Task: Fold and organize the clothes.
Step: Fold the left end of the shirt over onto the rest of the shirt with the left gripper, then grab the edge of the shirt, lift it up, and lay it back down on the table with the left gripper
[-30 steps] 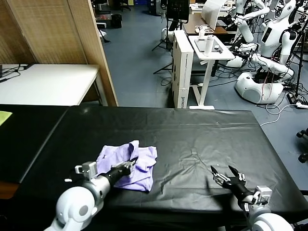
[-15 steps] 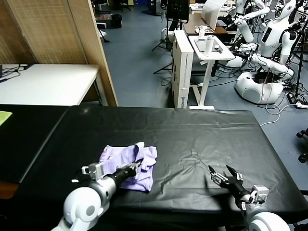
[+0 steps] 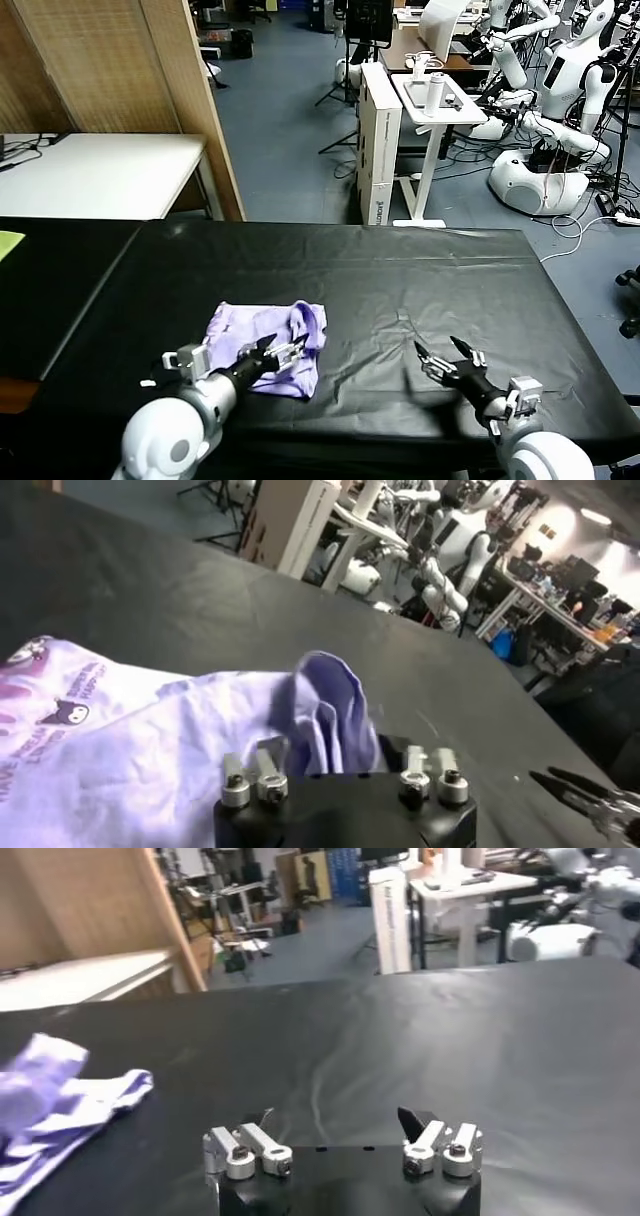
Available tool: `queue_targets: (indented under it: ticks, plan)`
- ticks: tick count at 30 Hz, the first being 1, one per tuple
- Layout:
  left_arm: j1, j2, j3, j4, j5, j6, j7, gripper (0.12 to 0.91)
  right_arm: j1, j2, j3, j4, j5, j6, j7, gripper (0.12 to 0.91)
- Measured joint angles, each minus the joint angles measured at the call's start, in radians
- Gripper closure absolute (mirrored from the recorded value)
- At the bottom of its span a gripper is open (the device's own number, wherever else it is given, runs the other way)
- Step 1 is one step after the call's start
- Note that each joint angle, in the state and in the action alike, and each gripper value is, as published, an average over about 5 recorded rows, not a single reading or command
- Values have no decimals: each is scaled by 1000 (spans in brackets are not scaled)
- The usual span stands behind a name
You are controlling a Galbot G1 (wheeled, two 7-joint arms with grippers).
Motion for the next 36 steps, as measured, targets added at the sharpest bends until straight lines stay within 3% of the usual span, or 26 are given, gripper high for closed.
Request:
queue_targets:
  ticks: [8, 14, 28, 31, 36]
  plan:
    - [23, 52, -108, -7, 35, 0, -1, 123, 169, -9, -220, -28, 3, -19, 15, 118]
    - [47, 48, -137, -2, 84, 0, 2, 123, 296, 9, -361, -55, 20, -16, 36, 118]
    - [88, 10, -152, 5, 156, -7, 11, 123, 512, 118, -538, -184, 29, -41, 121, 126]
    - [95, 5, -153, 7, 165, -16, 14, 123, 514, 129, -545, -198, 31, -45, 130, 222]
    - [100, 0, -154, 14, 174, -28, 20, 123, 504, 135, -546, -206, 29, -62, 164, 538]
